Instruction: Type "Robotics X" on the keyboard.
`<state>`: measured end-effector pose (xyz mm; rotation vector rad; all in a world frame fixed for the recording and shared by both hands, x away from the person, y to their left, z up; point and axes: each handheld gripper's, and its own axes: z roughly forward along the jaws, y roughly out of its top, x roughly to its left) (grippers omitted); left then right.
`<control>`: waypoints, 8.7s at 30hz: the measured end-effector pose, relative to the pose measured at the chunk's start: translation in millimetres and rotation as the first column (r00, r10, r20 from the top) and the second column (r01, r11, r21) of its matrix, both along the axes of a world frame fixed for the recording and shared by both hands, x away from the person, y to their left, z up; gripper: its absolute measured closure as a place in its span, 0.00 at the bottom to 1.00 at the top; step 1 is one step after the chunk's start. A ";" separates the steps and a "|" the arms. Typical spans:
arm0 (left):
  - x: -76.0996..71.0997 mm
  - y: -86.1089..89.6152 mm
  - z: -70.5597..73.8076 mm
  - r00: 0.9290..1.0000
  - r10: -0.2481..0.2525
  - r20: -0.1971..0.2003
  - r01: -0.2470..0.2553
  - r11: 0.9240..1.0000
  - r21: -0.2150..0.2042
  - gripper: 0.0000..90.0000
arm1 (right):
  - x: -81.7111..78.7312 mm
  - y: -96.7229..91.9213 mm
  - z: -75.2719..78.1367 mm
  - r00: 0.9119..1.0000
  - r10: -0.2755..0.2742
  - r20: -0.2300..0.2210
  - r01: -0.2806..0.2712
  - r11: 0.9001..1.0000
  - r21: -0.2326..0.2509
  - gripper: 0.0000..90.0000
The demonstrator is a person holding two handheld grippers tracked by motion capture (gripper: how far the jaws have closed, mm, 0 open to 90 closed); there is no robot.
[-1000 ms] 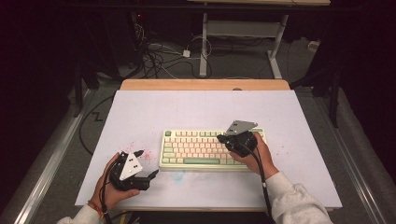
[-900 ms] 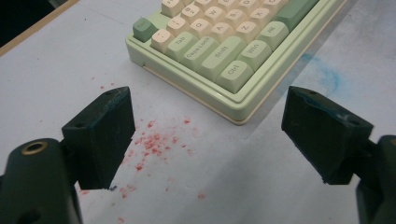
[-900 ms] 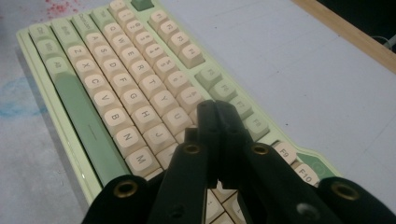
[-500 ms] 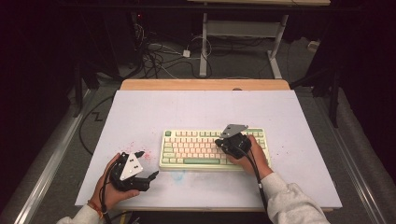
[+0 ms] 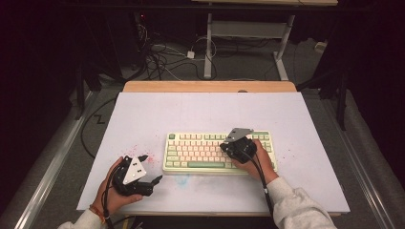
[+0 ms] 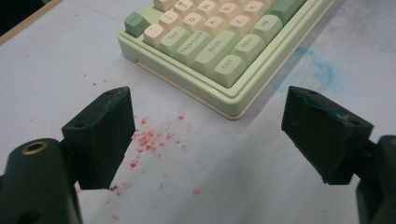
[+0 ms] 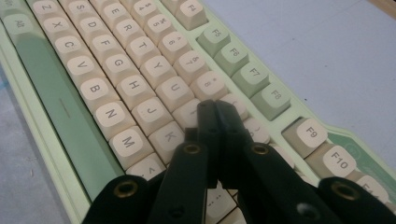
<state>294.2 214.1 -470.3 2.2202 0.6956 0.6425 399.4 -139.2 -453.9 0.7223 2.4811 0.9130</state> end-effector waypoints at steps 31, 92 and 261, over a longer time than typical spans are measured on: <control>-0.4 0.3 2.2 1.000 0.014 0.008 -0.014 1.000 0.004 0.19 | -41.0 -39.2 41.1 0.982 0.001 0.187 -0.039 0.979 0.201 0.72; 77.0 -91.3 55.5 0.975 -0.165 -0.146 0.161 0.986 -0.037 0.97 | -106.1 -102.6 -1.1 0.944 -0.205 0.260 0.167 0.973 0.162 0.30; 6.1 -5.5 -1.5 1.000 0.011 0.029 -0.012 0.999 0.034 0.21 | -73.8 -77.2 19.2 0.987 -0.070 0.147 0.054 0.992 0.112 1.00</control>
